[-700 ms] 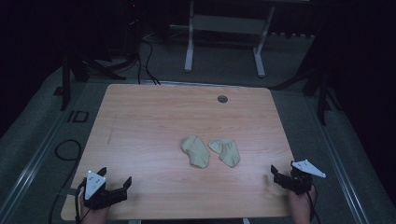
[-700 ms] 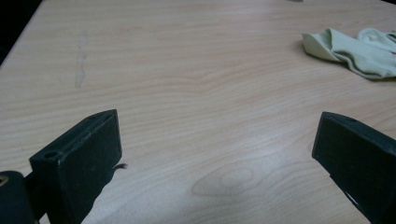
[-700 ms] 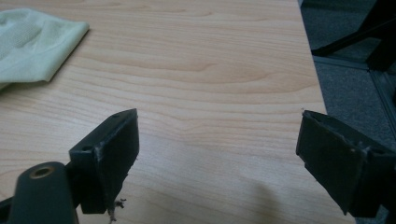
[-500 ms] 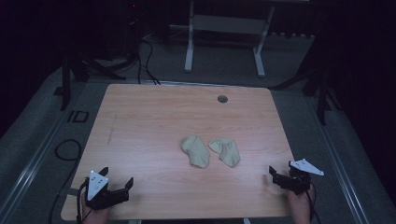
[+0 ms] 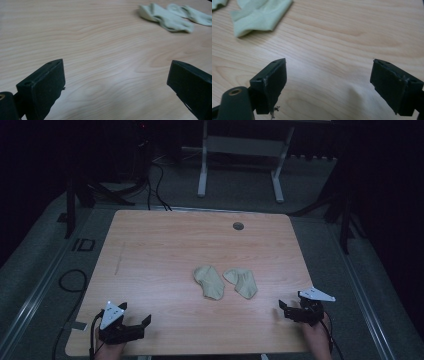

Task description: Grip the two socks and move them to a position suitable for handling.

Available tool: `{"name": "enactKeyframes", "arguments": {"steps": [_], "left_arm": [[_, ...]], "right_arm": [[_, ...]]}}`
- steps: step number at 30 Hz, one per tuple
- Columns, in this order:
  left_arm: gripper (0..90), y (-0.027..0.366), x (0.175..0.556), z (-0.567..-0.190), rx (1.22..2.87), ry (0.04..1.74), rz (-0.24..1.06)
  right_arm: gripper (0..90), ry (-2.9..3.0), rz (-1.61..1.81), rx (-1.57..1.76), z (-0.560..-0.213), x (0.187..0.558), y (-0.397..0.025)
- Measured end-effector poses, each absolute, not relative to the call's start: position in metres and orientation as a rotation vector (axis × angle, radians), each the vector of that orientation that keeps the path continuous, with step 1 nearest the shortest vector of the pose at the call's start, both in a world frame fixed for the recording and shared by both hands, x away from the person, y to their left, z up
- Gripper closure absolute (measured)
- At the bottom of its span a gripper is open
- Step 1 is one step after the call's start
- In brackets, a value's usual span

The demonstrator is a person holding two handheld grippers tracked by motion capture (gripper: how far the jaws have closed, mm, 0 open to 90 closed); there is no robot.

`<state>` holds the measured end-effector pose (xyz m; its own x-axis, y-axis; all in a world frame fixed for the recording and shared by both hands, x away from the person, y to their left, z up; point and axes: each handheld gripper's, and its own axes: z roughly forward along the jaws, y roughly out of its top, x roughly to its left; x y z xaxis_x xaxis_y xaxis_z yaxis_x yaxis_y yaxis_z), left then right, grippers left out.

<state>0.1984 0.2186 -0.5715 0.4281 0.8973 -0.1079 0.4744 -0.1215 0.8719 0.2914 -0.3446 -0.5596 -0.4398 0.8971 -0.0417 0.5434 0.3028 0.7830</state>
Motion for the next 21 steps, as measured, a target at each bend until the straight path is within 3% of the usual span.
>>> {"name": "enactKeyframes", "arguments": {"steps": [12,21], "left_arm": [[1.6,0.208,0.200,-0.576,1.833,1.175,0.534],[3.7,0.202,0.196,-0.575,1.885,1.127,0.587]], "right_arm": [[12.5,2.222,1.016,1.314,-0.549,0.313,-0.312],[13.5,2.289,1.053,1.269,-0.545,0.336,-0.281]]}}
